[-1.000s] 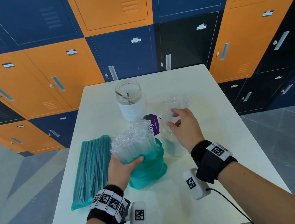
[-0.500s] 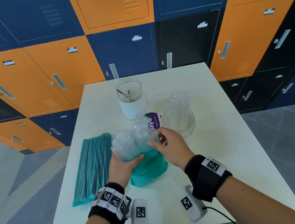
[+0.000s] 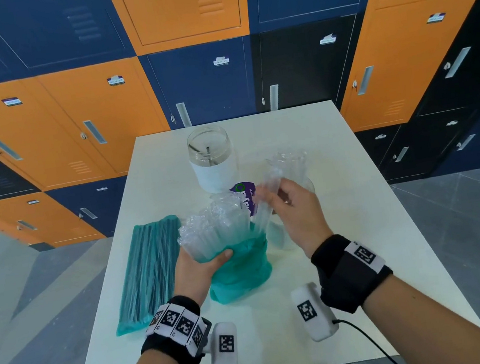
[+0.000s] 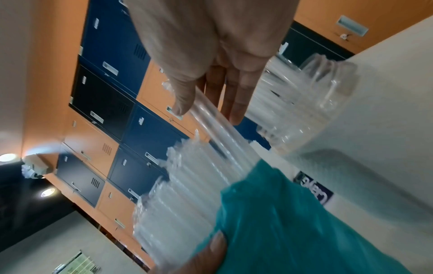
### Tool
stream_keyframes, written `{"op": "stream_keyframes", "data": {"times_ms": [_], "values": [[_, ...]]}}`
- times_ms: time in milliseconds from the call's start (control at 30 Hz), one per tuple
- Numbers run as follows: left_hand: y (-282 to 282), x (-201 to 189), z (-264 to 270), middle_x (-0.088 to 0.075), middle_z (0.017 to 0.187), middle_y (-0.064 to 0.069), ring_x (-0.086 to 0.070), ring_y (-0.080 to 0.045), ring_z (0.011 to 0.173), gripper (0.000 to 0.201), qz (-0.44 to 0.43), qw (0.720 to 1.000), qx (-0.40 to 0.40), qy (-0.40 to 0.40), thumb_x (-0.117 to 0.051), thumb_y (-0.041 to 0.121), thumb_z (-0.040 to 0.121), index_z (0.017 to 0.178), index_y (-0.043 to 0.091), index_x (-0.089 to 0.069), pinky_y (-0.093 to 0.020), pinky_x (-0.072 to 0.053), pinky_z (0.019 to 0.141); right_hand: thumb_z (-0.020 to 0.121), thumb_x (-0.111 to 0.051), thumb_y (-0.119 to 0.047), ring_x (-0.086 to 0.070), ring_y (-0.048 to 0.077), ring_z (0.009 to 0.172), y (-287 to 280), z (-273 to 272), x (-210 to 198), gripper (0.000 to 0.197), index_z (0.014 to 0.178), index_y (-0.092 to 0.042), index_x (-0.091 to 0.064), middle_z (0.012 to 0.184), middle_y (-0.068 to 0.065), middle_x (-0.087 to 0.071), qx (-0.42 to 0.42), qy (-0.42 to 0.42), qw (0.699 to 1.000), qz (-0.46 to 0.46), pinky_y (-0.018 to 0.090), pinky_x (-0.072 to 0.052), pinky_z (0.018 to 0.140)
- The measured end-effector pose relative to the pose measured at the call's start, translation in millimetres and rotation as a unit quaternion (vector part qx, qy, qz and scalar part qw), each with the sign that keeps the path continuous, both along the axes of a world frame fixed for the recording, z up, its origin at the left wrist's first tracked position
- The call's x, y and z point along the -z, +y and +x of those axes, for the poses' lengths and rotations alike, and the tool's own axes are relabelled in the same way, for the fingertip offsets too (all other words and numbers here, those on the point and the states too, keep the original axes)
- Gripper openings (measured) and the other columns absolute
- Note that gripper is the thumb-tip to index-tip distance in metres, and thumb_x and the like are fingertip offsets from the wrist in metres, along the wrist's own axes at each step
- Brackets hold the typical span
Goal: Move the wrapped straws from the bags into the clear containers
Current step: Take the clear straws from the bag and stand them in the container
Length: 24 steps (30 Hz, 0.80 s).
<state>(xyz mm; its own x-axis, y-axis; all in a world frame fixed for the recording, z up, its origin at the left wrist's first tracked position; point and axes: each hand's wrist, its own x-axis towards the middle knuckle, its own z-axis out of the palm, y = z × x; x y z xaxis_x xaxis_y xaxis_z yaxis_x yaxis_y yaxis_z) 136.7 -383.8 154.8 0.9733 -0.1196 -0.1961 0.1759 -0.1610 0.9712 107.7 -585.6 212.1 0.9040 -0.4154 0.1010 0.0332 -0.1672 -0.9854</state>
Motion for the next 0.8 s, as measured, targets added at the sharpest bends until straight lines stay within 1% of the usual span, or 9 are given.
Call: {"op": "stream_keyframes", "data": {"times_ms": [33,67,167,267,433,533,633,733,800], "values": [[0.0,0.2,-0.1,-0.066,0.11,0.005,-0.062,-0.002,0.099,0.069,-0.002,1.0,0.001,-0.001,-0.086,0.005,0.067,0.125,0.018,-0.051,-0.022,-0.051,0.082,0.088,-0.064,-0.044,-0.067,0.025,0.082,-3.4,1.4,-6.6,0.023,0.089,-0.021,-0.067,0.085,0.0,-0.073,0.0,-0.01,1.0,-0.009,0.051,-0.053,0.081],[0.0,0.2,-0.2,-0.066,0.11,0.005,-0.062,-0.002,0.099,0.069,-0.004,1.0,0.001,-0.002,-0.086,0.004,0.067,0.125,0.018,-0.051,-0.02,-0.05,0.081,0.092,-0.06,-0.043,-0.068,0.023,0.082,-7.0,2.6,-16.3,0.023,0.089,-0.021,-0.065,0.084,-0.001,-0.073,0.002,-0.021,0.999,-0.024,0.054,-0.053,0.08],[-1.4,-0.4,0.0,-0.067,0.11,0.004,-0.064,-0.002,0.097,0.065,-0.01,1.0,0.004,-0.006,-0.085,0.001,0.068,0.122,0.018,-0.053,-0.022,-0.051,0.083,0.098,-0.052,-0.038,-0.065,0.013,0.076,-21.5,7.6,-47.2,0.022,0.093,-0.019,-0.06,0.081,-0.004,-0.071,0.035,-0.056,0.995,-0.069,0.051,-0.053,0.077],[-3.3,-0.1,0.2,-0.069,0.107,0.005,-0.067,0.004,0.089,0.059,-0.013,1.0,0.01,-0.007,-0.084,-0.002,0.068,0.114,0.022,-0.055,-0.019,-0.055,0.081,0.099,-0.049,-0.04,-0.061,0.018,0.073,-38.3,9.9,-74.1,0.02,0.091,-0.023,-0.058,0.081,-0.006,-0.069,0.08,-0.088,0.987,-0.108,0.05,-0.053,0.074],[-2.7,-0.3,-0.4,-0.067,0.108,0.006,-0.066,0.009,0.087,0.064,-0.017,1.0,0.009,-0.009,-0.083,-0.001,0.068,0.121,0.019,-0.053,-0.011,-0.054,0.074,0.097,-0.048,-0.047,-0.062,0.018,0.075,-54.5,14.3,-82.0,0.029,0.093,-0.02,-0.058,0.082,-0.01,-0.069,0.144,-0.087,0.975,-0.147,0.05,-0.055,0.073],[-2.1,-1.6,-1.3,-0.066,0.106,0.01,-0.064,0.01,0.088,0.065,-0.011,1.0,0.01,-0.007,-0.084,0.001,0.068,0.12,0.023,-0.051,-0.014,-0.054,0.075,0.097,-0.046,-0.048,-0.063,0.02,0.075,-55.5,12.5,-78.2,0.03,0.097,-0.02,-0.056,0.084,-0.008,-0.069,0.18,-0.095,0.97,-0.132,0.05,-0.055,0.071],[-2.4,-3.1,-2.1,-0.066,0.105,0.012,-0.063,0.007,0.09,0.063,-0.009,1.0,0.005,-0.001,-0.084,0.002,0.069,0.117,0.026,-0.051,-0.014,-0.052,0.074,0.099,-0.043,-0.047,-0.061,0.017,0.072,-54.8,10.7,-77.1,0.031,0.098,-0.018,-0.052,0.087,-0.006,-0.069,0.208,-0.119,0.963,-0.121,0.043,-0.053,0.067],[-2.9,-3.2,-2.2,-0.066,0.105,0.01,-0.063,0.003,0.093,0.063,-0.009,1.0,0.004,0.004,-0.084,0.002,0.068,0.117,0.025,-0.051,-0.014,-0.051,0.074,0.102,-0.039,-0.042,-0.054,0.007,0.067,-52.1,8.8,-73.9,0.024,0.102,-0.02,-0.05,0.086,-0.009,-0.066,0.208,-0.131,0.958,-0.146,0.022,-0.044,0.063],[-2.5,-2.3,-2.3,-0.067,0.107,0.007,-0.064,-0.003,0.097,0.065,-0.007,1.0,0.0,0.009,-0.085,0.003,0.068,0.12,0.021,-0.052,-0.019,-0.051,0.078,0.101,-0.04,-0.043,-0.056,0.011,0.07,-51.1,10.6,-63.5,0.025,0.102,-0.022,-0.052,0.089,-0.008,-0.064,0.184,-0.122,0.961,-0.168,0.025,-0.048,0.065]]}}
